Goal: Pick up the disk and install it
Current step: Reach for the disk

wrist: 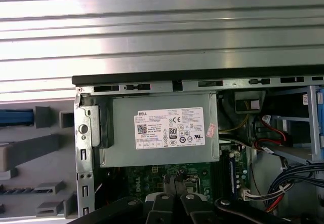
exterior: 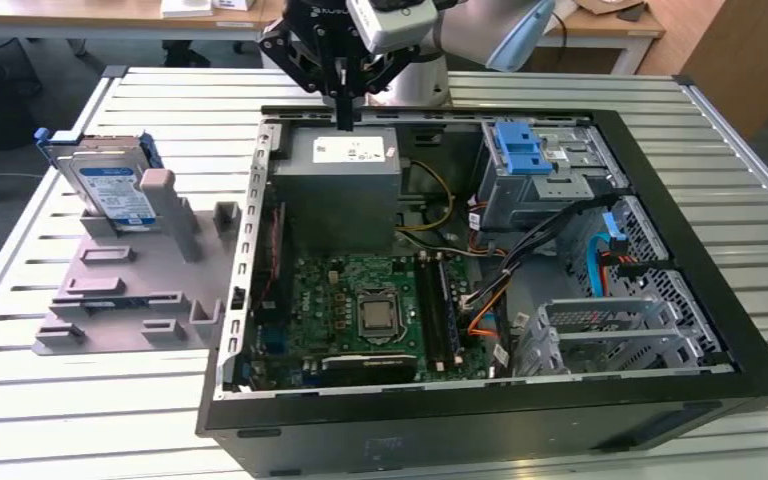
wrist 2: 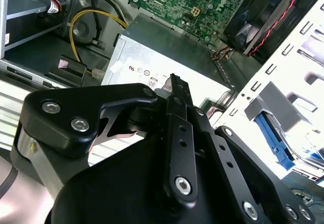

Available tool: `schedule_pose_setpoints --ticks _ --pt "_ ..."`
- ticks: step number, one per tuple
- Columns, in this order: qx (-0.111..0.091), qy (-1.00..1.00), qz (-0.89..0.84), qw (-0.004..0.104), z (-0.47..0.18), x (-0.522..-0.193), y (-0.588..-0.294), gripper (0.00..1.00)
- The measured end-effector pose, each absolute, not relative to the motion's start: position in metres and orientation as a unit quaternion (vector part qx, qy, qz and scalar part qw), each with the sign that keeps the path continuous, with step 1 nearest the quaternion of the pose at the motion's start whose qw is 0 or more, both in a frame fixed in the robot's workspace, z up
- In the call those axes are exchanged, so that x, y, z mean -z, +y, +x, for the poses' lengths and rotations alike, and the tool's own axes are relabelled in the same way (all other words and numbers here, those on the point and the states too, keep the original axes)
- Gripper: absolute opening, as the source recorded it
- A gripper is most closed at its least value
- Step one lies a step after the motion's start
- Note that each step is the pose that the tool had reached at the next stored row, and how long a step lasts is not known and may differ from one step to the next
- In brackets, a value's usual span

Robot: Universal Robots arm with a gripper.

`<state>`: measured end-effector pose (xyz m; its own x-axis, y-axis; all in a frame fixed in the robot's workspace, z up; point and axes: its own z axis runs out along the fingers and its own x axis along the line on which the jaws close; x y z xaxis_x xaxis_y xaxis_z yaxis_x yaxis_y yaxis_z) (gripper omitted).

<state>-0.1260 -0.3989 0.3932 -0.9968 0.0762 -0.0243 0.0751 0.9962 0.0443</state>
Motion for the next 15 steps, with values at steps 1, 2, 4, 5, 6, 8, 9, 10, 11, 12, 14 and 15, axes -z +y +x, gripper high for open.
schedule_pose_setpoints --ticks 1,2,4,5,6,8,9,10,11,12,14,15 --pt "-0.022 0.999 0.038 0.013 -0.126 -0.3932 -0.3989 0.11" --pt "-0.022 0.999 0.038 0.013 -0.126 -0.3932 -0.3989 0.11" --pt "-0.022 0.999 0.038 0.013 -0.1267 -0.3932 -0.3989 0.11" --pt "-0.022 0.999 0.038 0.013 -0.1272 -0.3932 -0.399 0.11" --pt "-0.022 0.999 0.038 0.013 -0.1276 -0.3932 -0.3989 0.11" --pt "-0.022 0.999 0.038 0.013 -0.1284 -0.3932 -0.3989 0.11" --pt "-0.022 0.999 0.038 0.013 -0.1285 -0.3932 -0.3989 0.11" --pt "-0.022 0.999 0.038 0.013 -0.1286 -0.3932 -0.3989 0.11" --pt "-0.022 0.999 0.038 0.013 -0.1286 -0.3932 -0.3989 0.11" --pt "-0.022 0.999 0.038 0.013 -0.1287 -0.3932 -0.3989 0.11" --pt "-0.022 0.999 0.038 0.013 -0.1291 -0.3932 -0.3989 0.11" --pt "-0.022 0.999 0.038 0.013 -0.1294 -0.3932 -0.3989 0.11"
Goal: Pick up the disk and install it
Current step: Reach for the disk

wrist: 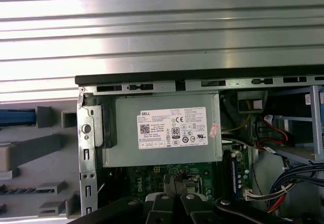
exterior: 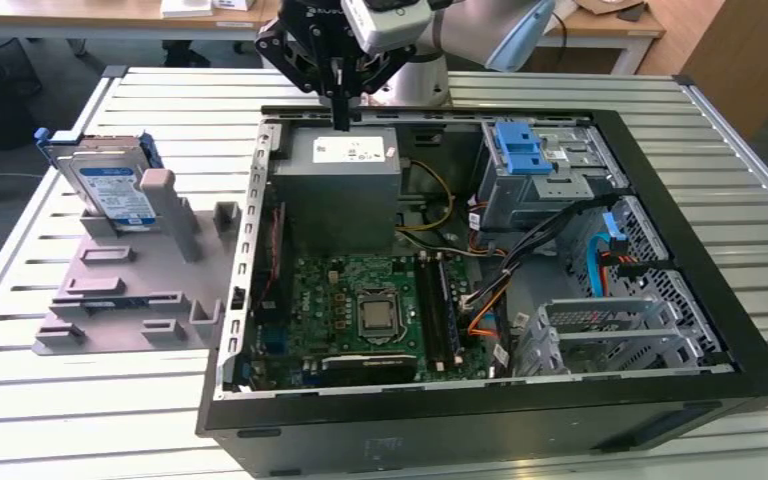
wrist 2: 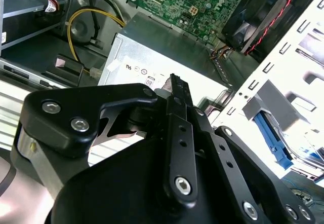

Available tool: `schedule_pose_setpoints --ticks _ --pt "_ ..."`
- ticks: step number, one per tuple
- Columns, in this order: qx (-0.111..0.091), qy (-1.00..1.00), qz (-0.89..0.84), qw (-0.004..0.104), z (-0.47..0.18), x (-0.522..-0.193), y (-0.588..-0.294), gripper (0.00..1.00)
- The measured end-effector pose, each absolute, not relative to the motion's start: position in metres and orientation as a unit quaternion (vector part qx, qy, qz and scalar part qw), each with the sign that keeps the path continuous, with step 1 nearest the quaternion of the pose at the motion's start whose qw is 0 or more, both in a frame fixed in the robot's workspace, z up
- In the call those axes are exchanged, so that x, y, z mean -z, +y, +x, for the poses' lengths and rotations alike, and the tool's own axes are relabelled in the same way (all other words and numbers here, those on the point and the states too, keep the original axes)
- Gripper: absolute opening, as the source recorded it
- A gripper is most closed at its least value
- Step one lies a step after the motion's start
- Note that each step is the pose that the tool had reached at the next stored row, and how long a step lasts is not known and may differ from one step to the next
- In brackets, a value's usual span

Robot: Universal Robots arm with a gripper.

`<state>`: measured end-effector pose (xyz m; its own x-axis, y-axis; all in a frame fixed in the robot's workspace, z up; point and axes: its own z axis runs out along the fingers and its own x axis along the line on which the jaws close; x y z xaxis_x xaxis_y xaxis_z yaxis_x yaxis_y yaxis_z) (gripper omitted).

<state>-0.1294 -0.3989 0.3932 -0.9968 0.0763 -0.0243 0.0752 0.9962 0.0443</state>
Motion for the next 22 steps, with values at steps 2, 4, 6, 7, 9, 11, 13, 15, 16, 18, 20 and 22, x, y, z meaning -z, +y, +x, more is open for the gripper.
schedule_pose_setpoints --ticks 2,4,6,7,9,11,13,15,16,18,20,22 --pt "-0.022 0.999 0.038 0.013 -0.1301 -0.3932 -0.3989 0.11" --pt "-0.022 0.999 0.038 0.013 -0.1311 -0.3932 -0.3989 0.11" --pt "-0.022 0.999 0.038 0.013 -0.132 -0.3932 -0.3989 0.11" --pt "-0.022 0.999 0.038 0.013 -0.1325 -0.3932 -0.3989 0.11" --pt "-0.022 0.999 0.038 0.013 -0.1334 -0.3932 -0.3989 0.11" --pt "-0.022 0.999 0.038 0.013 -0.1342 -0.3932 -0.3989 0.11" --pt "-0.022 0.999 0.038 0.013 -0.1351 -0.3932 -0.3989 0.11" --pt "-0.022 0.999 0.038 0.013 -0.1359 -0.3932 -0.3989 0.11" --pt "-0.022 0.999 0.038 0.013 -0.1364 -0.3932 -0.3989 0.11" --pt "-0.022 0.999 0.038 0.013 -0.1372 -0.3932 -0.3989 0.11" --pt "-0.022 0.999 0.038 0.013 -0.1381 -0.3932 -0.3989 0.11" --pt "-0.022 0.999 0.038 0.013 -0.1395 -0.3932 -0.3989 0.11"
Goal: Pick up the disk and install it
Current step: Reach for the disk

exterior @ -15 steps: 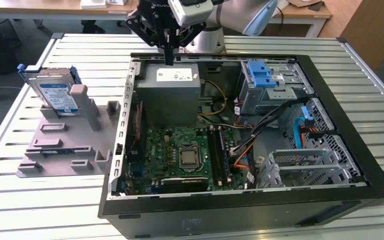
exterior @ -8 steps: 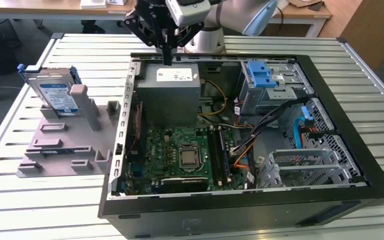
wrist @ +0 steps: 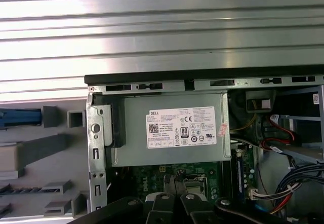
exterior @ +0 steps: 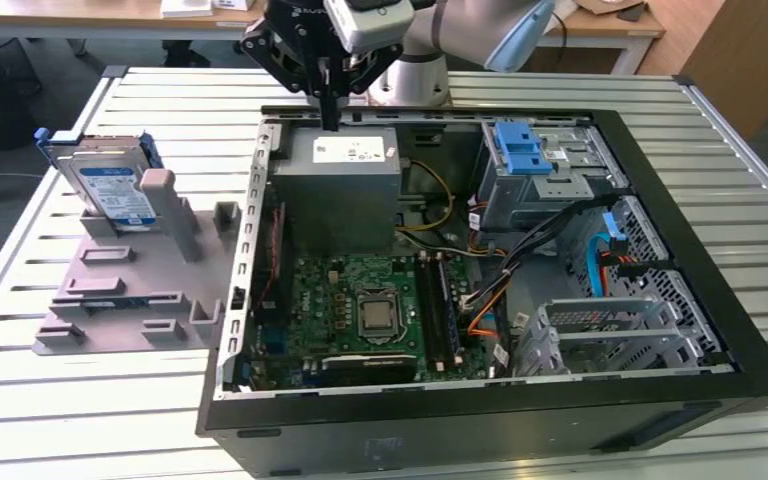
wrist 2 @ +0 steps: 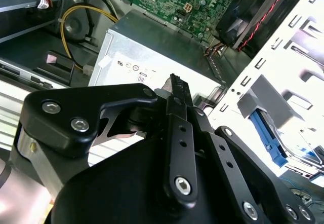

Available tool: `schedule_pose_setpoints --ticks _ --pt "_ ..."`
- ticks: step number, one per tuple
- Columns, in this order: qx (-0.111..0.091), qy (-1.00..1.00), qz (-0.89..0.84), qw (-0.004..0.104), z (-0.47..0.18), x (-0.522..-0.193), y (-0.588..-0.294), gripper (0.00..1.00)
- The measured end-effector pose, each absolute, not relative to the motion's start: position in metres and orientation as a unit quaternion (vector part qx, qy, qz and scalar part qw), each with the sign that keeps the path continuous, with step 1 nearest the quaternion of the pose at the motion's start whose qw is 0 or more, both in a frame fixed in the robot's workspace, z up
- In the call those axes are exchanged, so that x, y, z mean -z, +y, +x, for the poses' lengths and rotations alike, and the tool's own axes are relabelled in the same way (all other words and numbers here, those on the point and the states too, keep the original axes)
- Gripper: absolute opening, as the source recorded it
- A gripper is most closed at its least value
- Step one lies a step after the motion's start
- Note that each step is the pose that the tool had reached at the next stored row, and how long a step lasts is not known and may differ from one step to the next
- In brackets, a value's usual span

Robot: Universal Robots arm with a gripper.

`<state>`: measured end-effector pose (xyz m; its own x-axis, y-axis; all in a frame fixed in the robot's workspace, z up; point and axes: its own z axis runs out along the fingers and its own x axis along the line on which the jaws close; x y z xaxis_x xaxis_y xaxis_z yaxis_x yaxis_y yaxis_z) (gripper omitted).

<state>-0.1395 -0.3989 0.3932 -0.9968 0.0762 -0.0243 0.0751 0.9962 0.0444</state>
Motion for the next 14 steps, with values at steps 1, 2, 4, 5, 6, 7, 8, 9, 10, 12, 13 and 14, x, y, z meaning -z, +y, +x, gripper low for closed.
schedule_pose_setpoints --ticks 1,2,4,5,6,7,8,9,10,12,13,14 --pt "-0.022 0.999 0.038 0.013 -0.1399 -0.3932 -0.3989 0.11" --pt "-0.022 0.999 0.038 0.013 -0.1405 -0.3932 -0.3989 0.11" --pt "-0.022 0.999 0.038 0.013 -0.1421 -0.3932 -0.3989 0.11" --pt "-0.022 0.999 0.038 0.013 -0.1432 -0.3932 -0.3989 0.11" --pt "-0.022 0.999 0.038 0.013 -0.1438 -0.3932 -0.3989 0.11" --pt "-0.022 0.999 0.038 0.013 -0.1444 -0.3932 -0.3989 0.11" --pt "-0.022 0.999 0.038 0.013 -0.1451 -0.3932 -0.3989 0.11" --pt "-0.022 0.999 0.038 0.013 -0.1455 -0.3932 -0.3989 0.11" --pt "-0.022 0.999 0.038 0.013 -0.1459 -0.3932 -0.3989 0.11" --pt "-0.022 0.999 0.038 0.013 -0.1469 -0.3932 -0.3989 0.11" --pt "-0.022 0.999 0.038 0.013 -0.1473 -0.3932 -0.3989 0.11" --pt "-0.022 0.999 0.038 0.013 -0.1479 -0.3932 -0.3989 0.11"
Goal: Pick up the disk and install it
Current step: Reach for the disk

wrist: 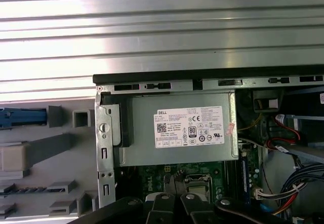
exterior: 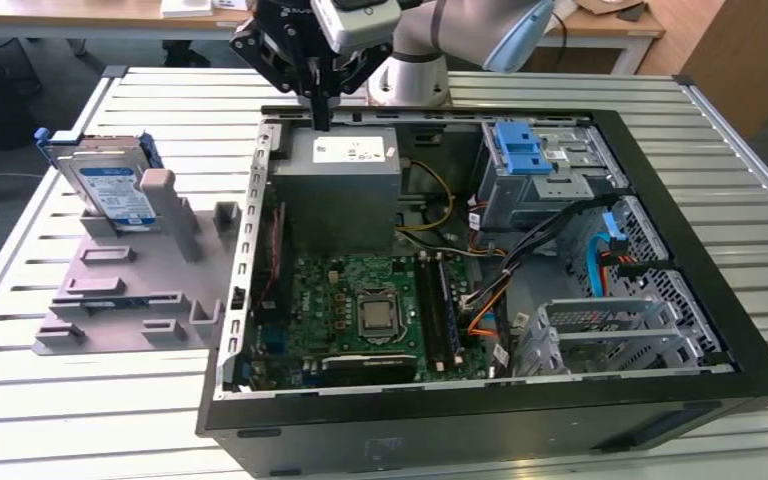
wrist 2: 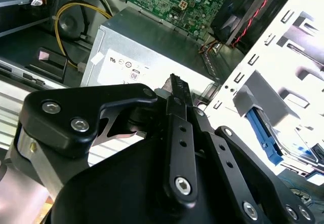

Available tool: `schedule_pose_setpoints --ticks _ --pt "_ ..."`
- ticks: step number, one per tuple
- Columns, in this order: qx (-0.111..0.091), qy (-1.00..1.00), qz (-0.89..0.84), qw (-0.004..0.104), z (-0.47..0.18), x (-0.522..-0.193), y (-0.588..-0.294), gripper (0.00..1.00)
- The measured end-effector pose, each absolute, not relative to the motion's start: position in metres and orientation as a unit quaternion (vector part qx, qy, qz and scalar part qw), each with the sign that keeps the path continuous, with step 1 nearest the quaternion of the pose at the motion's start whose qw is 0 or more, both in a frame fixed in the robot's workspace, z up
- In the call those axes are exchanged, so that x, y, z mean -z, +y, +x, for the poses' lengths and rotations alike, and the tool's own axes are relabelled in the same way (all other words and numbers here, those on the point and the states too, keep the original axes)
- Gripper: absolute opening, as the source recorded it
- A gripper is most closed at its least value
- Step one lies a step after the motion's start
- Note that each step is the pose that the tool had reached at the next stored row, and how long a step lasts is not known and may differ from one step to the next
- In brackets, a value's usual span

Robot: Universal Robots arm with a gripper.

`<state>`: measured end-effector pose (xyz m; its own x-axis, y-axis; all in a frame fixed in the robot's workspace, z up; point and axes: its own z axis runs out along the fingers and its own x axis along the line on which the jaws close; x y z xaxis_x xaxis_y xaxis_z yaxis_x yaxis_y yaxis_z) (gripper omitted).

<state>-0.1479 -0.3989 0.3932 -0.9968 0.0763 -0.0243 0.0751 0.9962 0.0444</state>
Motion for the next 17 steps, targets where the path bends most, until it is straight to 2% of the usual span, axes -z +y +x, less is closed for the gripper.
schedule_pose_setpoints --ticks 17 --pt "-0.022 0.999 0.038 0.013 -0.165 -0.393 -0.392 0.11"
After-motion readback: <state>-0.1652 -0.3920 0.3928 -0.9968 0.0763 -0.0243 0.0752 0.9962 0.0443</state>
